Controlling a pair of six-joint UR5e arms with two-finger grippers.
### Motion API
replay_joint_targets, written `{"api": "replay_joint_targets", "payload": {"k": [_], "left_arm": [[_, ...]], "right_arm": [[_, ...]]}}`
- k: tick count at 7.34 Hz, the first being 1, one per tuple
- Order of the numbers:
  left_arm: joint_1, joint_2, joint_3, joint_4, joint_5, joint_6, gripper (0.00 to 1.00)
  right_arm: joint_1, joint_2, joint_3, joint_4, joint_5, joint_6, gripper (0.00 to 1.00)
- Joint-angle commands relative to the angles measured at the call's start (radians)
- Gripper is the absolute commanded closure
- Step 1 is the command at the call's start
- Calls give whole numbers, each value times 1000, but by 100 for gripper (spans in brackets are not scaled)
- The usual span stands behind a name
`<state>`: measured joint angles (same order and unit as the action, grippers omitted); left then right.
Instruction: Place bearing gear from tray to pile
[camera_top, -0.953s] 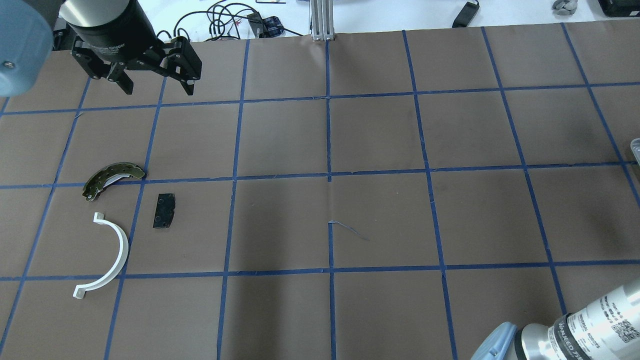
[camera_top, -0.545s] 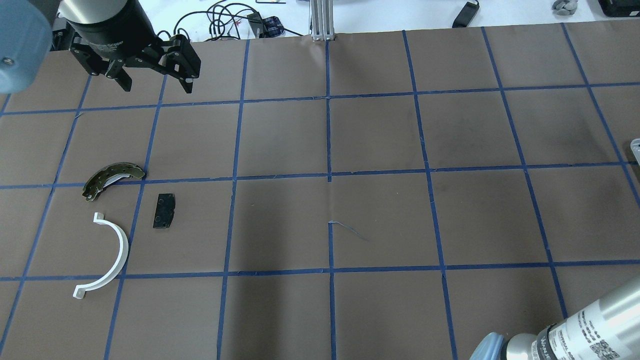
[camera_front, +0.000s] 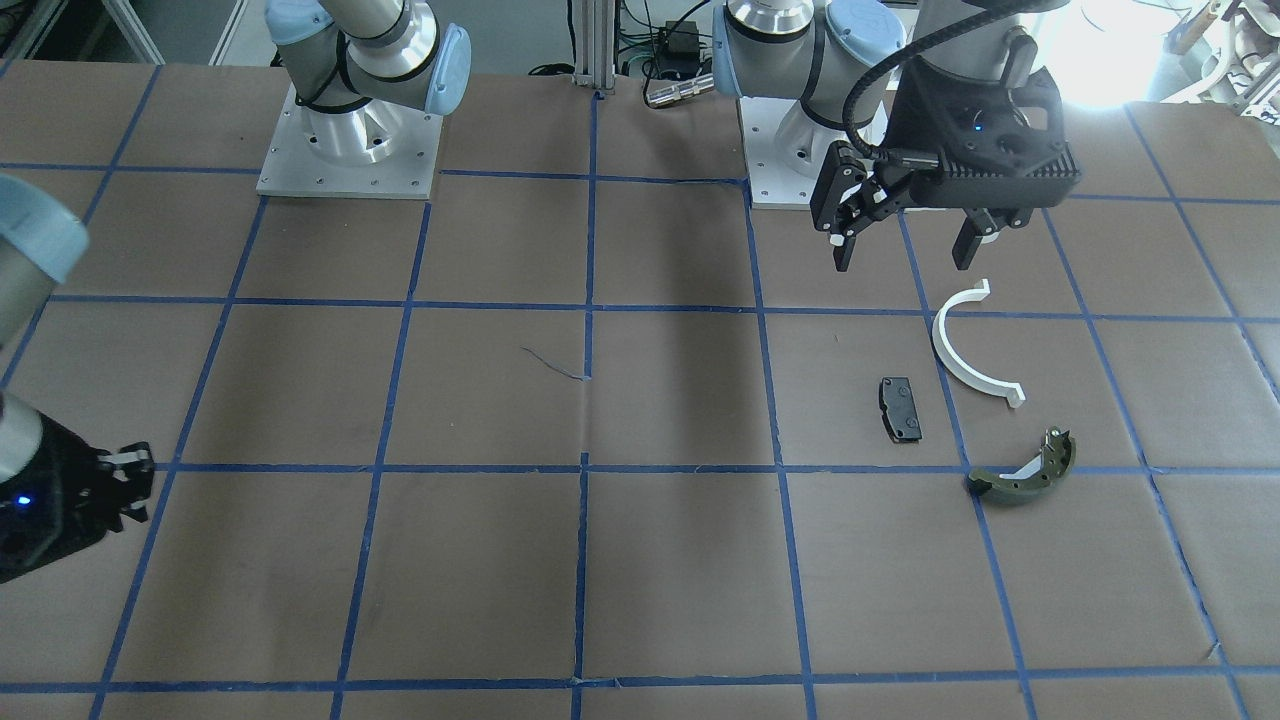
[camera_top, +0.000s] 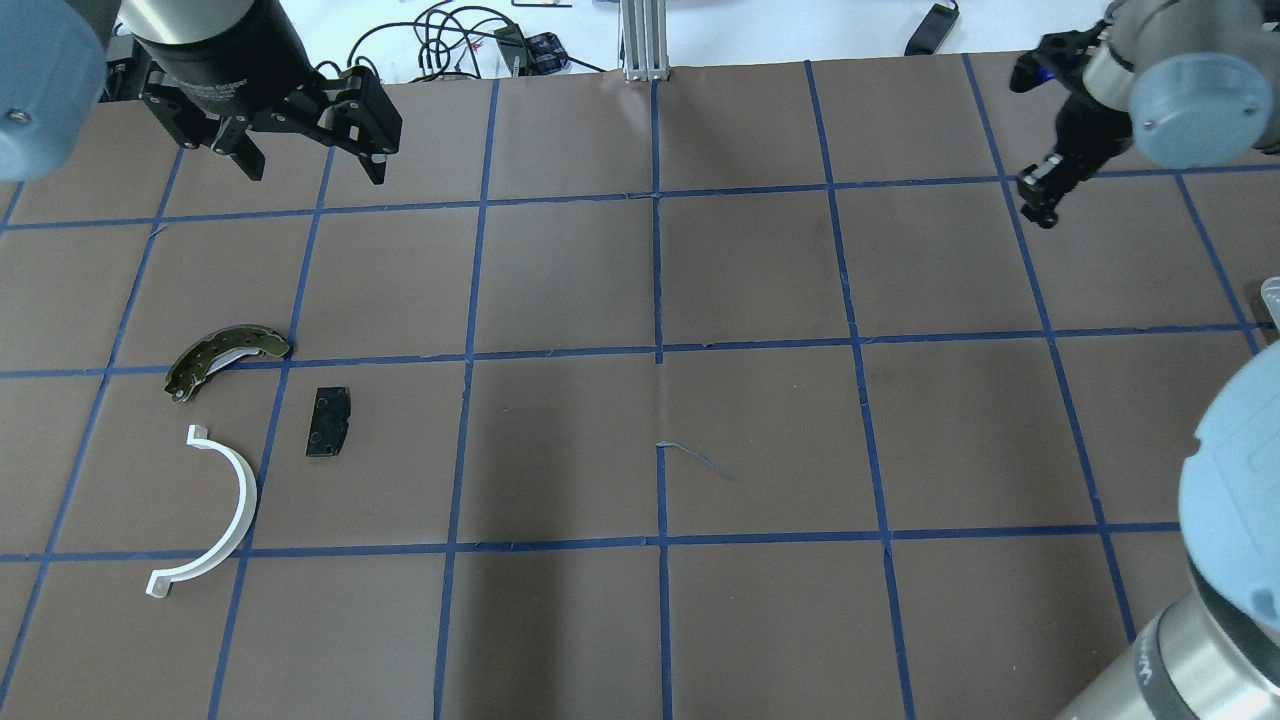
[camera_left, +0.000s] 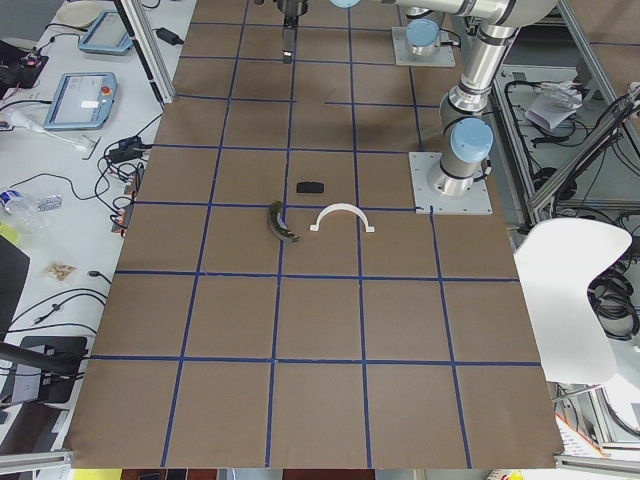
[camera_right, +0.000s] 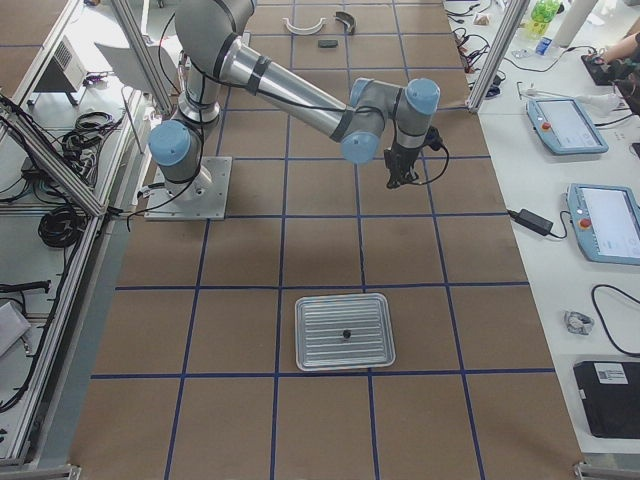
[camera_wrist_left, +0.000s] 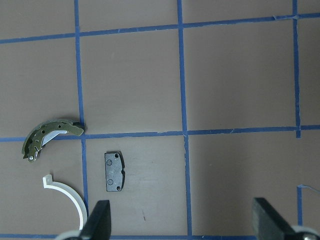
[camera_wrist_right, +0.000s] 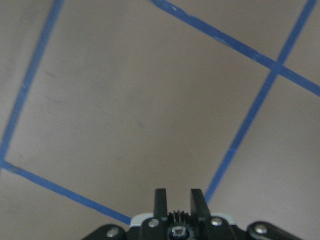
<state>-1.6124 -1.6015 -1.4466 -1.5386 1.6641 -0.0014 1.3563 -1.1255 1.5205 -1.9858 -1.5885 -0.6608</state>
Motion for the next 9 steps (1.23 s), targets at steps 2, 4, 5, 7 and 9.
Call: {"api": "replay_joint_targets", "payload": {"k": [2,4,5,7,9], "left_arm": [[0,-2,2,0,-3,0,0],[0,12,-15,0,-3,3,0],[2,9,-14,0,-3,4,0],[8,12,-20,0,-4,-2,0],[8,15,-23,-14,-7,-5,0]], "right_arm": [[361,-2,18,-24,2,631,100],[562,6,15,-34,7,954,100],[628,16,15,-34,33,1098,100],[676,35,16,-62,240,1240,100],[775,100,9,-151,225,1354,100]]}}
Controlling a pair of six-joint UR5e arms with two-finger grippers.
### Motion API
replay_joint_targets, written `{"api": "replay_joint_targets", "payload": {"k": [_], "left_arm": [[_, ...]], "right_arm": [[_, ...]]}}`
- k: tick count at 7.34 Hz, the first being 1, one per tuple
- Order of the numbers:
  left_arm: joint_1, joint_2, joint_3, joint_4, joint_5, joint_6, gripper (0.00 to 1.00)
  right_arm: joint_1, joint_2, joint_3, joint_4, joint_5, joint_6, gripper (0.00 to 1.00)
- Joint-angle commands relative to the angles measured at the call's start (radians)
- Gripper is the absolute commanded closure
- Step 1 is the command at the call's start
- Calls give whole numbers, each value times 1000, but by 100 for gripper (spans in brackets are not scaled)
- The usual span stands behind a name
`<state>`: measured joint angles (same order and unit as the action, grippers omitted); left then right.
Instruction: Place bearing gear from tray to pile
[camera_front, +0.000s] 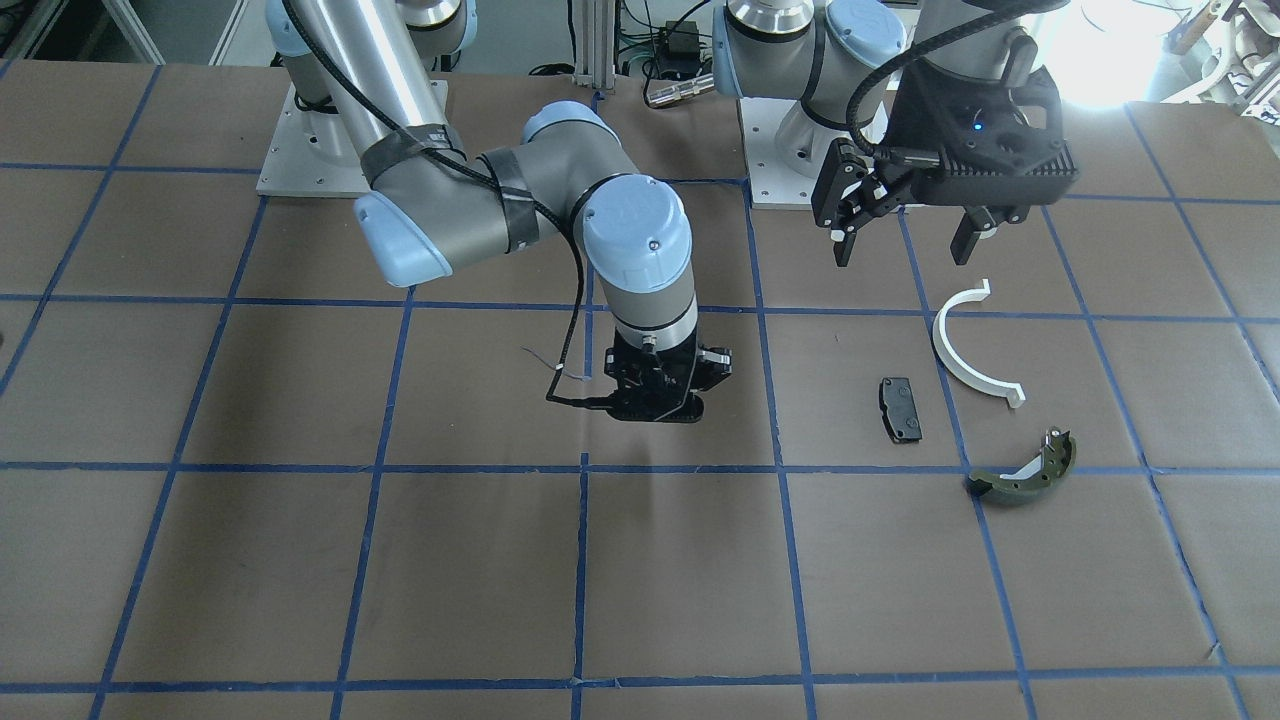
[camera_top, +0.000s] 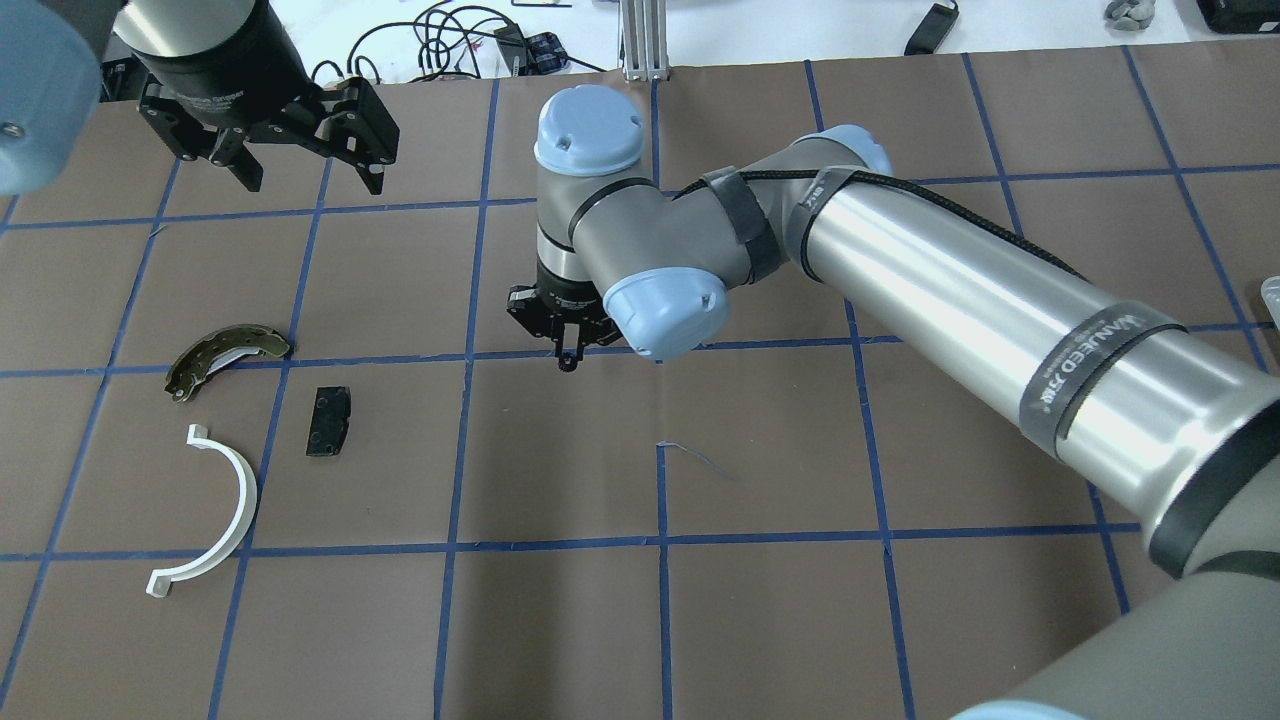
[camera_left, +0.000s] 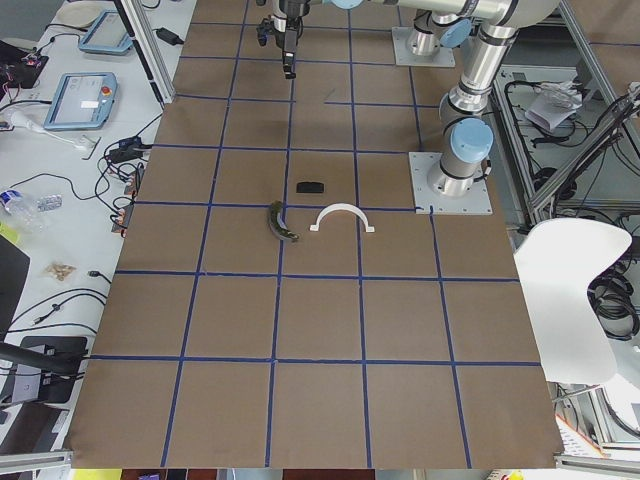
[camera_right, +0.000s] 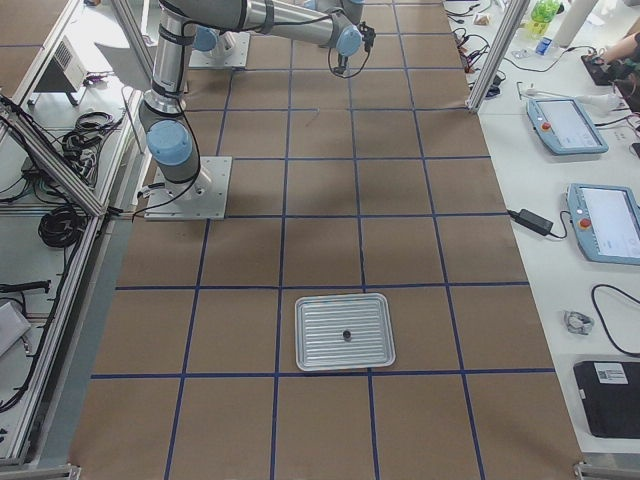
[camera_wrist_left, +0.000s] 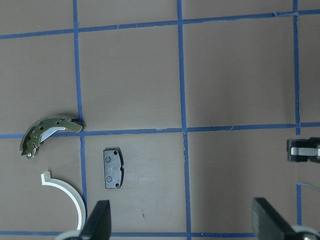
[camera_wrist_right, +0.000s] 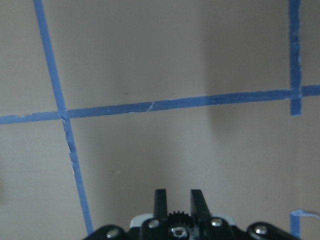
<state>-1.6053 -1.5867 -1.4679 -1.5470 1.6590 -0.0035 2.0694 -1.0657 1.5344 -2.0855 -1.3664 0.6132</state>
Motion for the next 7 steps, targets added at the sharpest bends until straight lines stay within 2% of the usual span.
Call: {"api": "replay_joint_targets", "payload": {"k": [1,6,7], "left_arm": [[1,1,-3,-10,-31,-3,0],[2,4,-14,-50,-71,-9,0],[4,2,-14,-50,-71,-6,0]], "right_arm": [[86,61,-5,-63,-41,94,100],[101,99,-7,-94,-57,112,99],[74,90,-1,-81,-126,3,100]]}}
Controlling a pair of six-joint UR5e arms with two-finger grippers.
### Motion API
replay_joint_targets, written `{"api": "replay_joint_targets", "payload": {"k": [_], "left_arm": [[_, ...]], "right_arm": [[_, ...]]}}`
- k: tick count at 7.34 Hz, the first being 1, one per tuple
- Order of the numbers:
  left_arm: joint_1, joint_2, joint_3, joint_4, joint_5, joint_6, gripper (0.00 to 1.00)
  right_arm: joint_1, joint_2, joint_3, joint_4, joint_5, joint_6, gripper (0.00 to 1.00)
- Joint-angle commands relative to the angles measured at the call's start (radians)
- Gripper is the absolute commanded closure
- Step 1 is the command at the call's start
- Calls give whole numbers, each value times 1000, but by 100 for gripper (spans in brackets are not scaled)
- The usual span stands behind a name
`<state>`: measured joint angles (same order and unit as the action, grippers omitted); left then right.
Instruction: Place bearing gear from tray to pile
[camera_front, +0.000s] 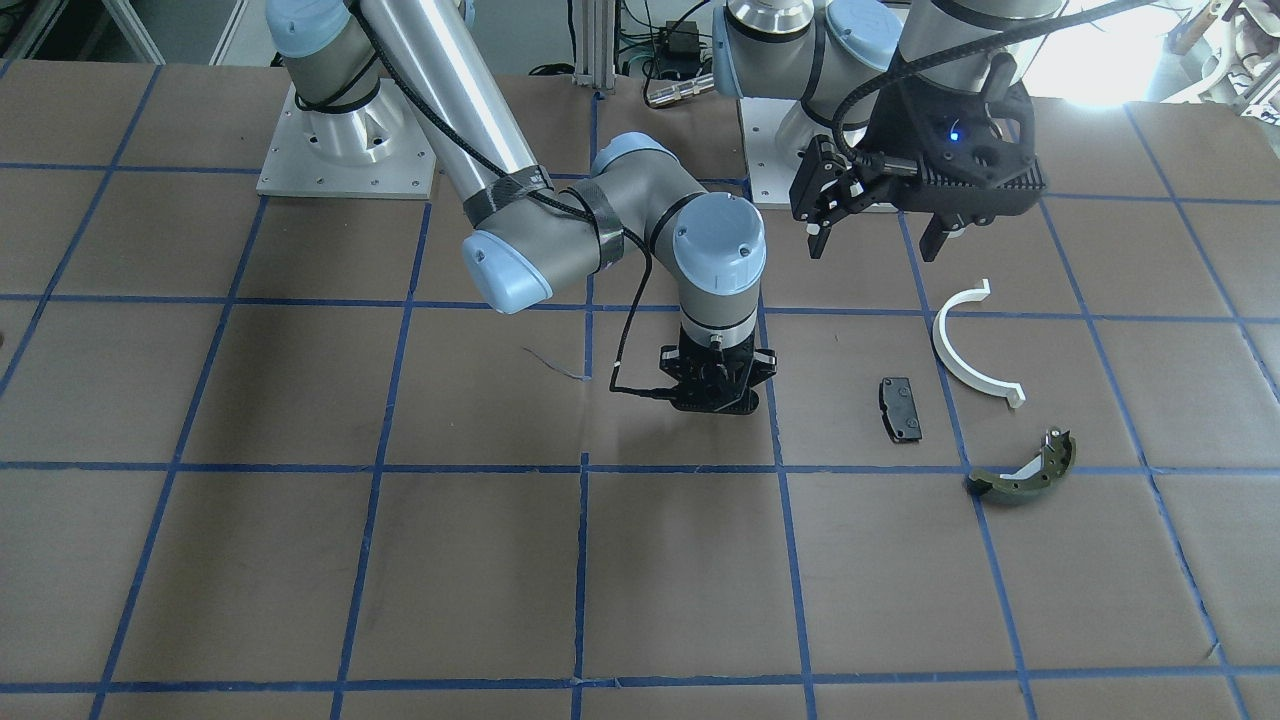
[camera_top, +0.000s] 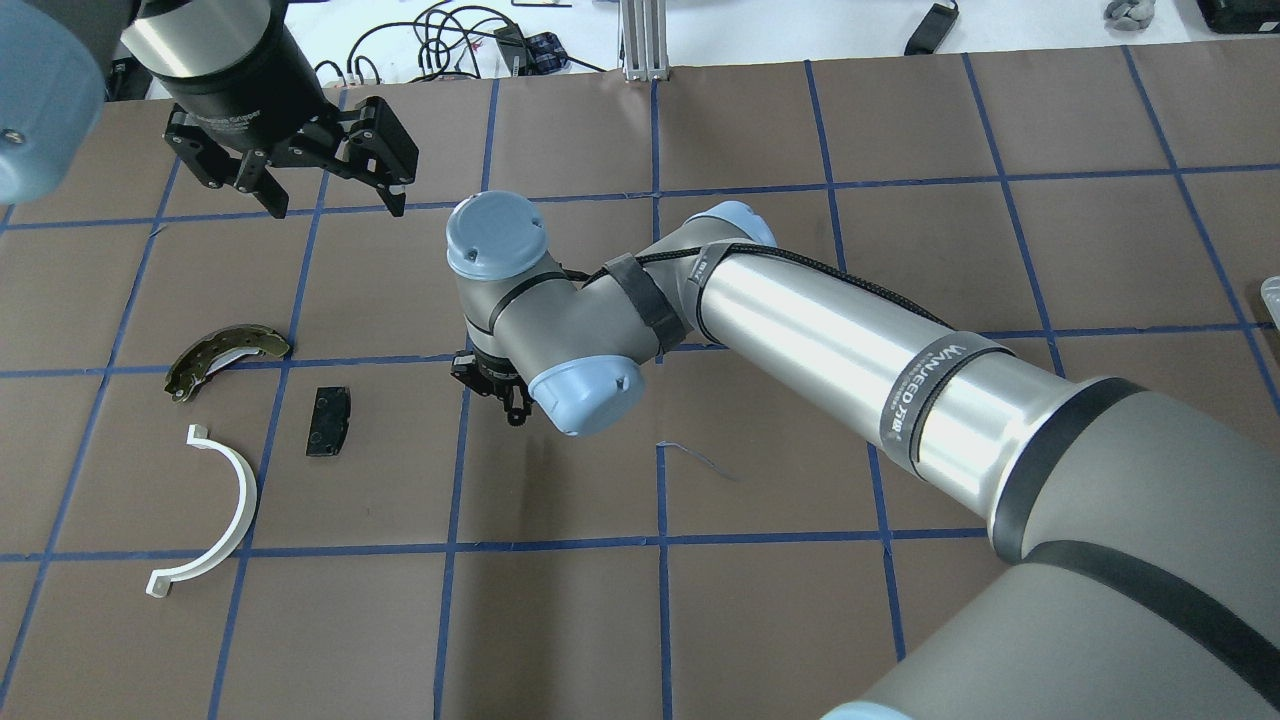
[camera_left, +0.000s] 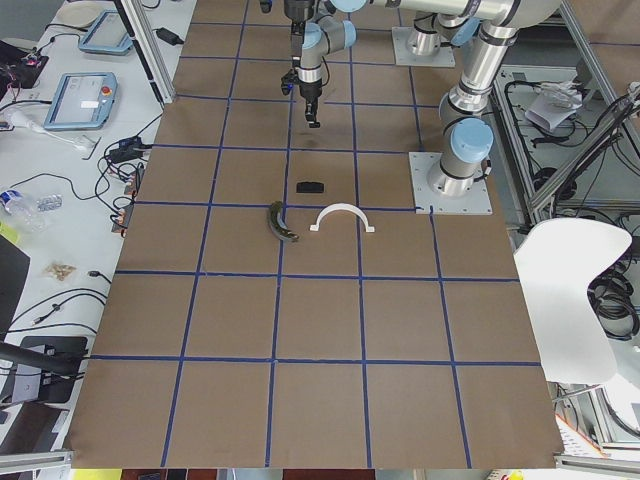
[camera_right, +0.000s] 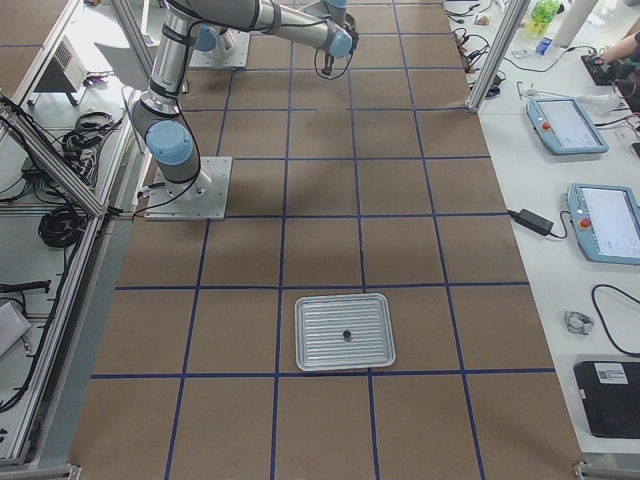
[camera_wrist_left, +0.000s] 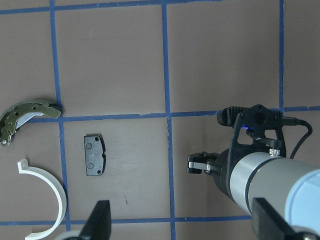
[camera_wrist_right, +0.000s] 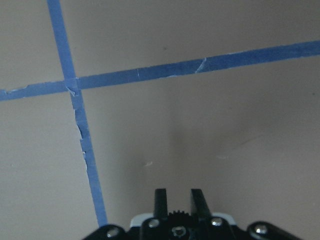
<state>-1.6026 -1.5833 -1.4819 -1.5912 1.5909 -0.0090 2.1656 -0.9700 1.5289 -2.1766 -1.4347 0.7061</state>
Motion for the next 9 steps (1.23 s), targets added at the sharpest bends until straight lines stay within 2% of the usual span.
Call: {"api": "replay_joint_targets", "payload": {"k": [1,2,3,4,5,7,8,9], "left_arm": [[1,-3,0,-6,-3,0,0],[1,-4,-1,-6,0,10,0],[1,-9,0,-4,-5,11,0],[0,-26,2,3,-5,0,0],[1,-32,0,8,-5,-5,0],[-7,-33,-4,8,0,-11,0],[-8,-30,-4,10,-2,-23,0],[-11,-33,-9,8,-5,-45,0]], "right_arm": [[-39,-7,11,20,-97,-106,100],[-41,-7,16,26,-99,-106,87],[-46,-9,32,20,-99,-106,54],[-78,-21,40,26,-128,-118,1],[-154,-79,40,99,-131,-147,0],[-310,-201,40,277,-131,-401,0],[-391,-260,42,320,-130,-443,0],[-479,-295,42,399,-148,-582,0]]}}
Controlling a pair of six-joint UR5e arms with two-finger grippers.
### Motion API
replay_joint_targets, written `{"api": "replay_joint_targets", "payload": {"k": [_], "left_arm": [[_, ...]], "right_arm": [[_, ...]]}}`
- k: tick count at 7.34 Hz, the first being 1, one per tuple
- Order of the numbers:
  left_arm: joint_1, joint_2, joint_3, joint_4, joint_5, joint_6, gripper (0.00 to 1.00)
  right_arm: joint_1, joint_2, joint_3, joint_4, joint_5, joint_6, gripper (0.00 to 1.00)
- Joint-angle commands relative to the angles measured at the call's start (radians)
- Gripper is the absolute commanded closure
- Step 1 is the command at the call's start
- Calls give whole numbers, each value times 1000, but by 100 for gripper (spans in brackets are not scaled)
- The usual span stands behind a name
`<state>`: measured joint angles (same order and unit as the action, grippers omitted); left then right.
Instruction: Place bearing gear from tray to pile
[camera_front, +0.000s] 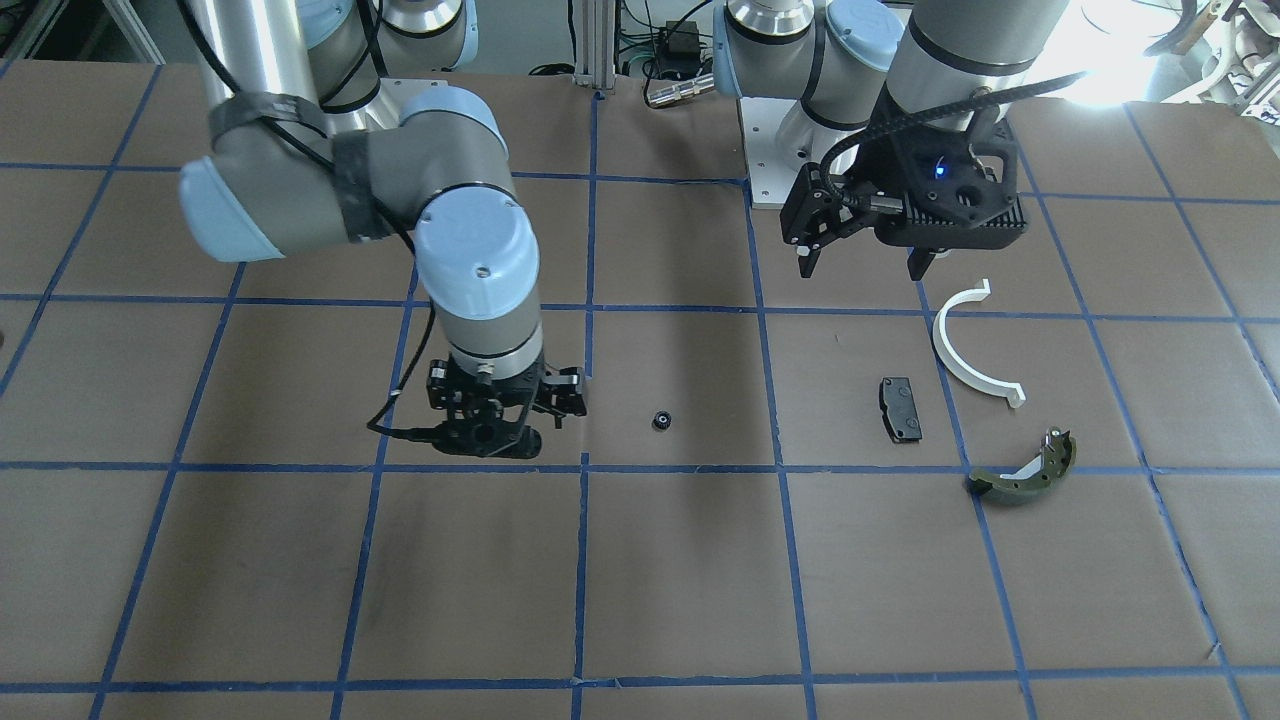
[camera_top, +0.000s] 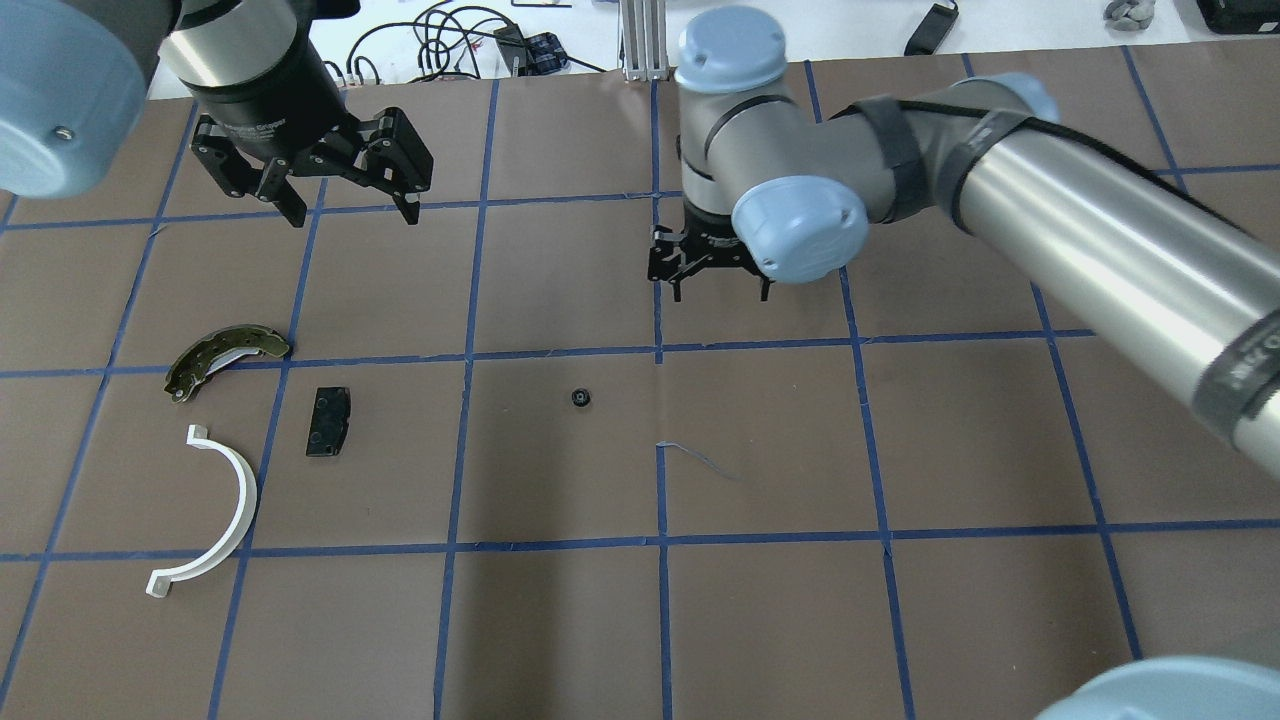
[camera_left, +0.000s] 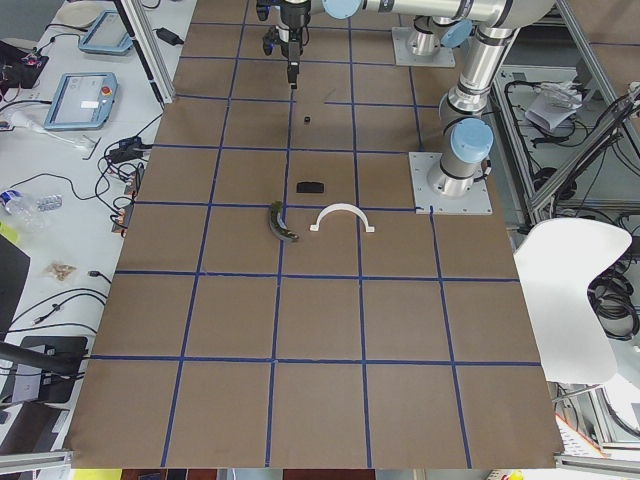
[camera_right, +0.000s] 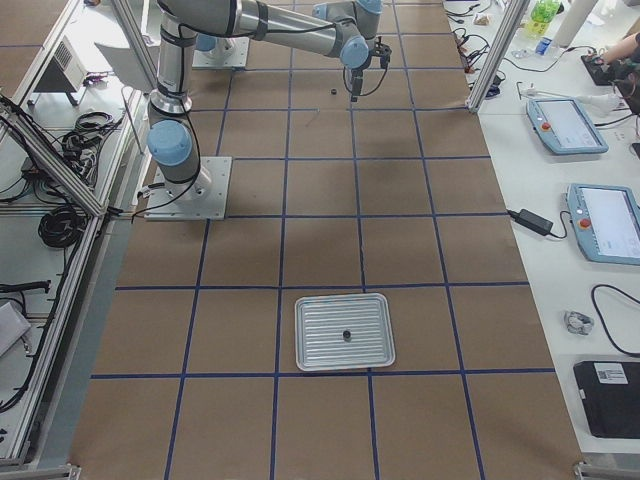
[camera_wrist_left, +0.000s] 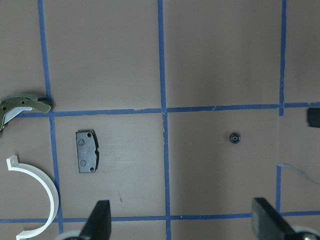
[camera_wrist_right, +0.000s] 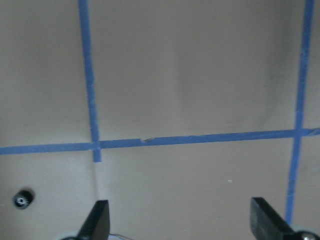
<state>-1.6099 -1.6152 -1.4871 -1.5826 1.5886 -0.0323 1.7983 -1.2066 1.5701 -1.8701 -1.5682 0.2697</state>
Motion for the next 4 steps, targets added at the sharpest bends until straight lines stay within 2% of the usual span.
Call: {"api": "replay_joint_targets", "payload": {"k": [1,3,4], "left_arm": [[-2,-20,-40,-10,-2,-24,0],[-21,-87,-113,158,-4,-23,0],[-48,-121,-130,186,-1,-31,0]], "right_arm": [[-231,-68,14,141,-35,-252,0],[-459,-124,63,141,-68,-546,0],[-593,-132,97,132,-75,-699,0]]}}
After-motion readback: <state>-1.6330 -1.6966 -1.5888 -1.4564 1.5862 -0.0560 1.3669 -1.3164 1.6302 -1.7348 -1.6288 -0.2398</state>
